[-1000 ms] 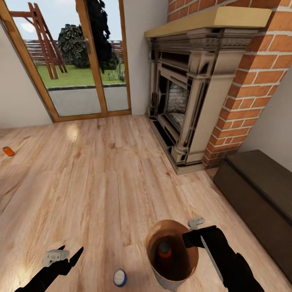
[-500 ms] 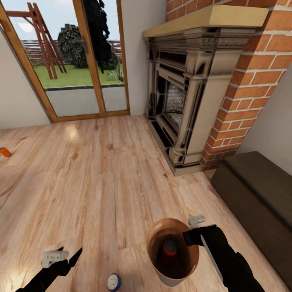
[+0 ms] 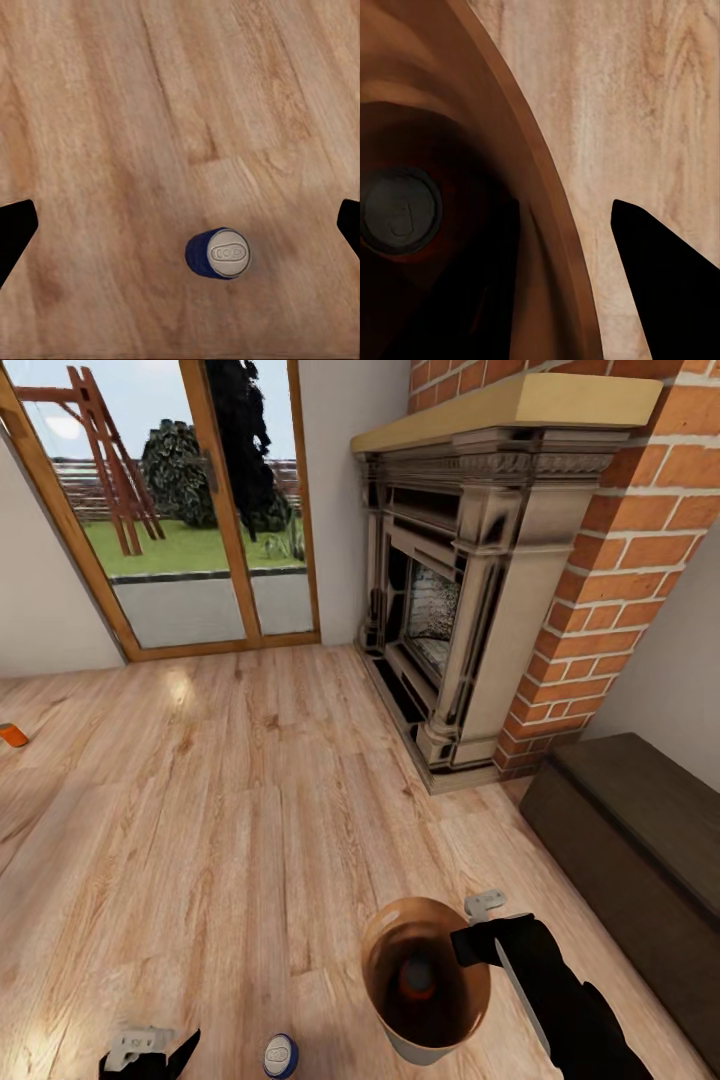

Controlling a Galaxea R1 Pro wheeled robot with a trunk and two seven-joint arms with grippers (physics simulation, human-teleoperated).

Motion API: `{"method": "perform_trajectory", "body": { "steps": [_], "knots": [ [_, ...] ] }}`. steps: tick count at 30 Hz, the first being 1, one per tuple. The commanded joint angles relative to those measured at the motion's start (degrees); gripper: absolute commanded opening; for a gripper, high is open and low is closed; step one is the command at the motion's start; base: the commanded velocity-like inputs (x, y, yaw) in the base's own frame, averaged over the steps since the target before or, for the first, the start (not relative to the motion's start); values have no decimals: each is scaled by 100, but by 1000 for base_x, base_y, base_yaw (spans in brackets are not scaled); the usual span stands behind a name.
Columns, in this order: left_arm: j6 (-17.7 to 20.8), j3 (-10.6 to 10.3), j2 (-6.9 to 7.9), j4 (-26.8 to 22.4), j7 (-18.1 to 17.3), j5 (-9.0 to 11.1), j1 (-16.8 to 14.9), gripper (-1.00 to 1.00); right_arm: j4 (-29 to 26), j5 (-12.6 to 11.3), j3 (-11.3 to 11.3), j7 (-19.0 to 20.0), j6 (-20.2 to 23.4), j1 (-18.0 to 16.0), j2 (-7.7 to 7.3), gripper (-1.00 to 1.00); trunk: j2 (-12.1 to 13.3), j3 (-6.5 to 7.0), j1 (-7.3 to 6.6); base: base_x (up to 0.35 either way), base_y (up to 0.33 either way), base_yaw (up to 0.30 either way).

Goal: Put the three can of soda from the living room inside the tash can in the kitchen.

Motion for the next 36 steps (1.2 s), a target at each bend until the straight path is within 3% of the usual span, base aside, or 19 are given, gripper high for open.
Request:
{"method": "perform_trajectory", "body": {
  "steps": [1,9,16,25,36],
  "knots": [
    [-21,1,-10,53,0,-47,-9,100,-1,-72,1,-5,6,-1,1,-100,0,0,0,0,0,0],
    [-402,-195,-285,277,-49,-248,-40,100,-32,-70,1,-8,3,-1,5,-100,0,0,0,17,0,0],
    [-468,-437,-319,299,-69,-274,-40,100,-93,-70,-15,-15,3,-1,2,-100,0,-3,0,204,-16,0],
    [-473,-462,-322,300,-66,-292,-36,100,-97,-70,8,-17,3,-1,11,-100,0,-47,0,288,-26,0],
    [-466,-459,-330,301,-40,-300,-36,100,-97,-66,26,-17,3,-1,14,-100,0,-94,0,58,-1,0]
  ]
}}
